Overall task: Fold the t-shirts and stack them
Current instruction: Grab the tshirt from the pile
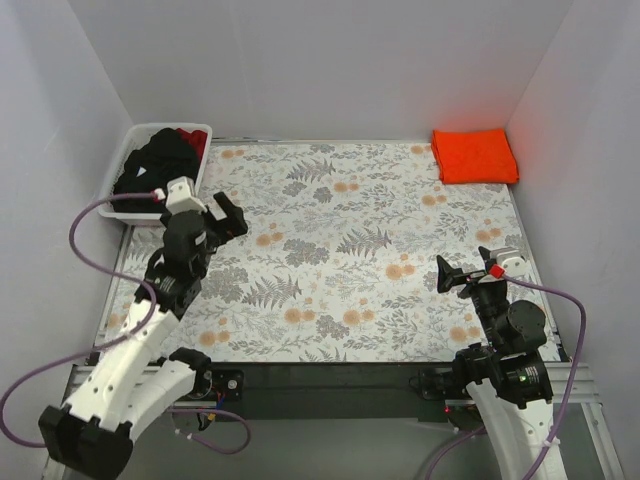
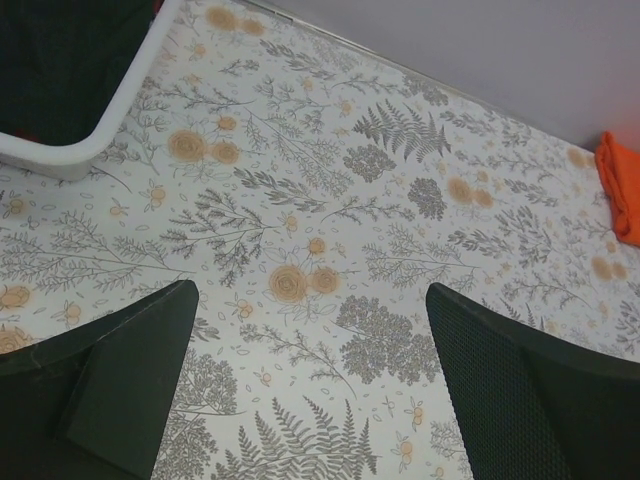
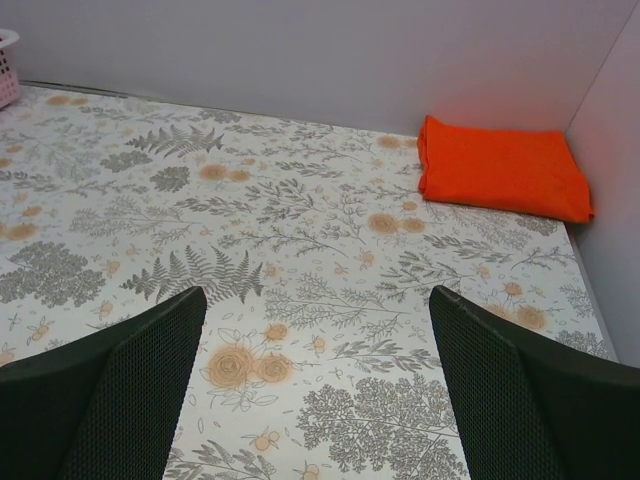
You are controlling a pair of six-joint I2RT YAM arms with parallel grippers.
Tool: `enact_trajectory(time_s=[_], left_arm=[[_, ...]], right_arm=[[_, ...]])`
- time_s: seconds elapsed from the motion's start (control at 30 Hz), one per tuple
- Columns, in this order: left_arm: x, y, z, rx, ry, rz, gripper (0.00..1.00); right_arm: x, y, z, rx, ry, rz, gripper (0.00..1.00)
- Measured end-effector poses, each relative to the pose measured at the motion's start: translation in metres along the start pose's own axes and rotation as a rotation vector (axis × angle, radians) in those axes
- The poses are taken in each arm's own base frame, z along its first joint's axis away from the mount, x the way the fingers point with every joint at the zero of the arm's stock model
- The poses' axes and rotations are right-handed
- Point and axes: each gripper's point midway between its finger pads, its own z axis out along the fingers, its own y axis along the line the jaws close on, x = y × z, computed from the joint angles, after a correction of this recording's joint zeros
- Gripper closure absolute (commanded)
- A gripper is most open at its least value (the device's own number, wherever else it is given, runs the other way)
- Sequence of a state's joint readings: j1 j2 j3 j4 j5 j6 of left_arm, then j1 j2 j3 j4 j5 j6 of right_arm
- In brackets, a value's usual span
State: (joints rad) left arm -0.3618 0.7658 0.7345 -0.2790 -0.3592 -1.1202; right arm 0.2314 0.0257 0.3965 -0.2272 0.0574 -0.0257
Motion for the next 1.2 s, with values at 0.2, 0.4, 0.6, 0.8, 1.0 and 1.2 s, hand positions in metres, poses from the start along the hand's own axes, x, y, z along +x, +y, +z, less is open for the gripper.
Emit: enact_trajectory(time_s=[0.2,0.4,0.6,0.8,1.0,1.2], left_arm=[[0.002,-0.008,0.07,-0.129,0.107,0.087,0.02],[-0.017,0.05,0.136,-0.344,0.112,0.095,0.02],[-0.071,0.136,0.196,-0.56,0.005,0.016,0.04],[-0.064,0.203,0.238,-0.697,0.01,-0.033,0.1],[-0.024,0.242,0.258,-0.775,0.082,-0.044,0.57],[-0.023,0.25,0.257,-0.779,0.097,-0.031,1.0]], right_arm=[[0.002,0.005,0.0,-0.024,0.008,0.002,0.02],[0.002,0.014,-0.001,-0.065,0.007,0.004,0.01],[0.002,0.019,-0.001,-0.087,0.006,0.006,0.02],[0.001,0.021,-0.001,-0.096,0.006,0.007,0.02],[0.001,0.021,-0.001,-0.098,0.006,0.007,0.02],[0.001,0.023,-0.001,-0.107,0.005,0.007,0.02]])
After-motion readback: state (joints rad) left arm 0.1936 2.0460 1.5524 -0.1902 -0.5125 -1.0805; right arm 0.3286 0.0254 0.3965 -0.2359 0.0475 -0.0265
